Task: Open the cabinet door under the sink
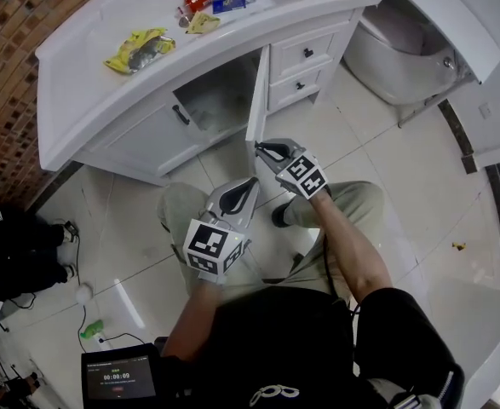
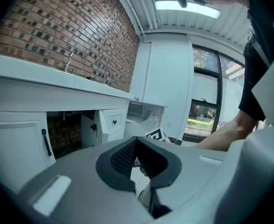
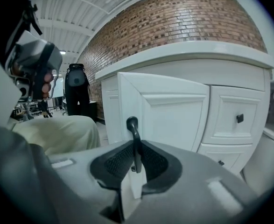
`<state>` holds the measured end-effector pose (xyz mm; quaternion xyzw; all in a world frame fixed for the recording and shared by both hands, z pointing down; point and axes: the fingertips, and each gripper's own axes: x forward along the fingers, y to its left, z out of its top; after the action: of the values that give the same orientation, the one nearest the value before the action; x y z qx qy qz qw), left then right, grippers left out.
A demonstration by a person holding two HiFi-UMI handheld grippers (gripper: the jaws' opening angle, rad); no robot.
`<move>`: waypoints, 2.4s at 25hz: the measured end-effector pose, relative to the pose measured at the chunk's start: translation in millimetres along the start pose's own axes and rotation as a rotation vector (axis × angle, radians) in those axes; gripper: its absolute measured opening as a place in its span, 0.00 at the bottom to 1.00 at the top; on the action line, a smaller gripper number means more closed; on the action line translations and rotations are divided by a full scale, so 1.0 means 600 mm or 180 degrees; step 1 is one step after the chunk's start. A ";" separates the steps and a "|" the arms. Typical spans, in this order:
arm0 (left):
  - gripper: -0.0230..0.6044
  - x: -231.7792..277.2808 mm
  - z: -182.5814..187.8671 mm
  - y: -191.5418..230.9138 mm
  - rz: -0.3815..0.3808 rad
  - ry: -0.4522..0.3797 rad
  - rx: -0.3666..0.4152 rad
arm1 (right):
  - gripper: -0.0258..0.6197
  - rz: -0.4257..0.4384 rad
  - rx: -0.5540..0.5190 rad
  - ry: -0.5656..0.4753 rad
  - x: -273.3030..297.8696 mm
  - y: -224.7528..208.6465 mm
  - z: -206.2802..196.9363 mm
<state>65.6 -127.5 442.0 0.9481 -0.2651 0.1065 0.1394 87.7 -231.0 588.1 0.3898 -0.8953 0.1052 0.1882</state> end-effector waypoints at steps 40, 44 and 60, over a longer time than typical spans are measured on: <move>0.06 0.094 -0.015 -0.128 -0.0405 0.0156 0.0212 | 0.05 -0.1515 0.0682 -0.0386 -0.293 -0.184 -0.064; 0.06 0.085 -0.013 -0.119 -0.0361 0.0130 0.0210 | 0.03 -0.1580 0.0637 -0.0528 -0.314 -0.135 -0.022; 0.06 -0.030 -0.005 -0.026 0.0159 0.0003 0.0120 | 0.03 -0.0897 0.0368 -0.0720 -0.272 0.086 0.164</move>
<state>58.5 -105.7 436.5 0.9436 -0.2866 0.1154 0.1189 126.4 -121.7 428.4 0.5308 -0.8398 0.0846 0.0766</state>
